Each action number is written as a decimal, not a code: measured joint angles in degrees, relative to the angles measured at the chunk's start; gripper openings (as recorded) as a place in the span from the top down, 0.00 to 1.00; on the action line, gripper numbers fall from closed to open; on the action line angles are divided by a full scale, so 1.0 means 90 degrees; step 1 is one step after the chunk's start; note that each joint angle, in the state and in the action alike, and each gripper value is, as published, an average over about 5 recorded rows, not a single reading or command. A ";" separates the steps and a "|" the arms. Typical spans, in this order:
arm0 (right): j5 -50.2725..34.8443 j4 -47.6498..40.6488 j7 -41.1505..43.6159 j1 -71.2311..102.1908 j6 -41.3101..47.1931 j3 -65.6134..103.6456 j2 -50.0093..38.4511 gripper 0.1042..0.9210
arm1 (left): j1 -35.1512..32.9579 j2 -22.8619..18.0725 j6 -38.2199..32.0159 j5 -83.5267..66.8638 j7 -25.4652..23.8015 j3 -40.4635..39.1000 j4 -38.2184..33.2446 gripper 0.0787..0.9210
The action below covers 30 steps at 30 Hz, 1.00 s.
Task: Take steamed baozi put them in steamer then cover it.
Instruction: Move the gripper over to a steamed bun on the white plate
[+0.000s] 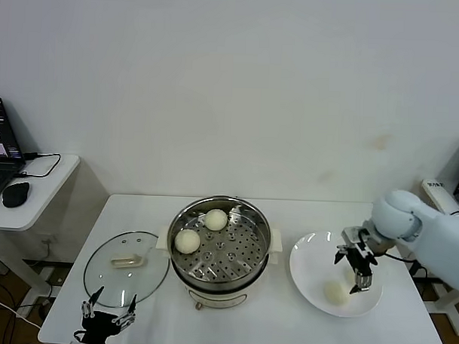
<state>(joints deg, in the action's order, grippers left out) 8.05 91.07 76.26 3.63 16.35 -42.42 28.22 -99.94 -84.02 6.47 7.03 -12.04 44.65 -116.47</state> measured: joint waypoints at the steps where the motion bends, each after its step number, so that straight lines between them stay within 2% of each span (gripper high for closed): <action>1: 0.0049 -0.0038 -0.0008 0.0080 -0.0012 0.0043 0.0027 0.12 | -0.0008 -0.0003 0.0000 0.0010 -0.0004 0.0000 -0.0002 0.12; 30: 0.0693 -0.0452 -0.0515 0.1342 0.0237 0.0836 0.0398 0.12 | 0.0000 0.0003 -0.0012 0.0080 -0.0037 0.0015 0.0134 0.12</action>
<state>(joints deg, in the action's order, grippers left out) 14.29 87.00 71.62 15.70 18.48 -34.89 31.80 -99.93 -83.99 6.36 7.75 -12.37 44.79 -115.27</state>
